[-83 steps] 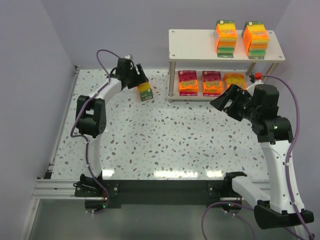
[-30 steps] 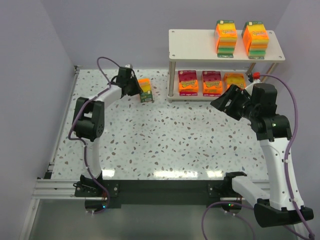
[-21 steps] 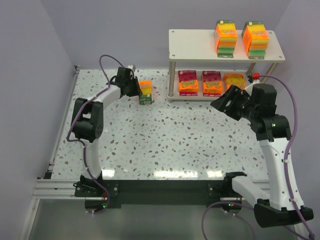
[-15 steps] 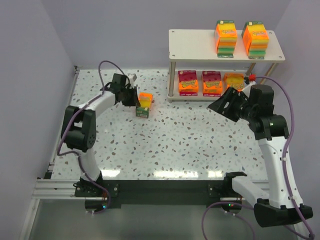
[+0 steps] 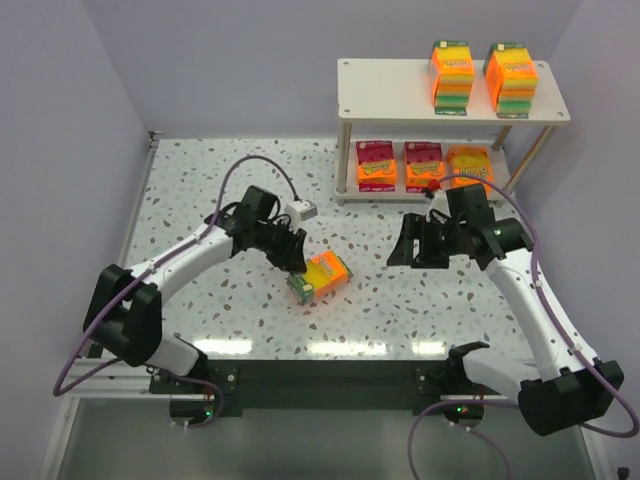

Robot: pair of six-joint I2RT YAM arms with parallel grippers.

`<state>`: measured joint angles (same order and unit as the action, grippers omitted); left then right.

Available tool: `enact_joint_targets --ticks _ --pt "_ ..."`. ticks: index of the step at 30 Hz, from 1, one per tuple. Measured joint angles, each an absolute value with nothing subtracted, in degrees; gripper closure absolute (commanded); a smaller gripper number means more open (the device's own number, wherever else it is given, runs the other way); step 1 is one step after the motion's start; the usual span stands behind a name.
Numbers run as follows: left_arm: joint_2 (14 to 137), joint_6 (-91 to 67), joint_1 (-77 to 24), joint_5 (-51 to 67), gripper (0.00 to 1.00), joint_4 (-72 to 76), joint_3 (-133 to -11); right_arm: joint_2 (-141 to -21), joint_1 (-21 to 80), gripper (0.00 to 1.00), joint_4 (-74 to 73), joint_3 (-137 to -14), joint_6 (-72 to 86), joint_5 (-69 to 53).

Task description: Place and organize the cleaning sponges onto the shelf

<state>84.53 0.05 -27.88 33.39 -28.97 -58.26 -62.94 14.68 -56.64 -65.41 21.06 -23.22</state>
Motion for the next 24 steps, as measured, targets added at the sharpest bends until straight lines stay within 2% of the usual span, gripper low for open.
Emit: enact_joint_targets --ticks 7,14,18,19,24 --pt "88.60 4.19 -34.02 36.69 0.61 -29.58 -58.28 -63.13 18.06 0.30 -56.95 -58.92 16.86 -23.31" --pt "95.98 4.56 -36.29 35.51 0.58 -28.88 -62.57 -68.23 25.50 0.30 -53.91 -56.66 17.10 -21.28" --pt "95.24 3.57 -36.53 32.38 0.53 -28.53 -62.83 -68.99 26.72 0.30 -50.09 -53.74 18.68 -20.12" --pt "94.56 3.33 -36.53 31.27 0.50 -28.36 -62.74 -69.04 26.96 0.30 -49.23 -53.19 19.09 -20.03" --pt "86.43 1.08 -36.51 26.92 0.41 -28.32 -61.87 -71.99 28.23 0.30 -44.97 -52.77 20.49 -20.03"
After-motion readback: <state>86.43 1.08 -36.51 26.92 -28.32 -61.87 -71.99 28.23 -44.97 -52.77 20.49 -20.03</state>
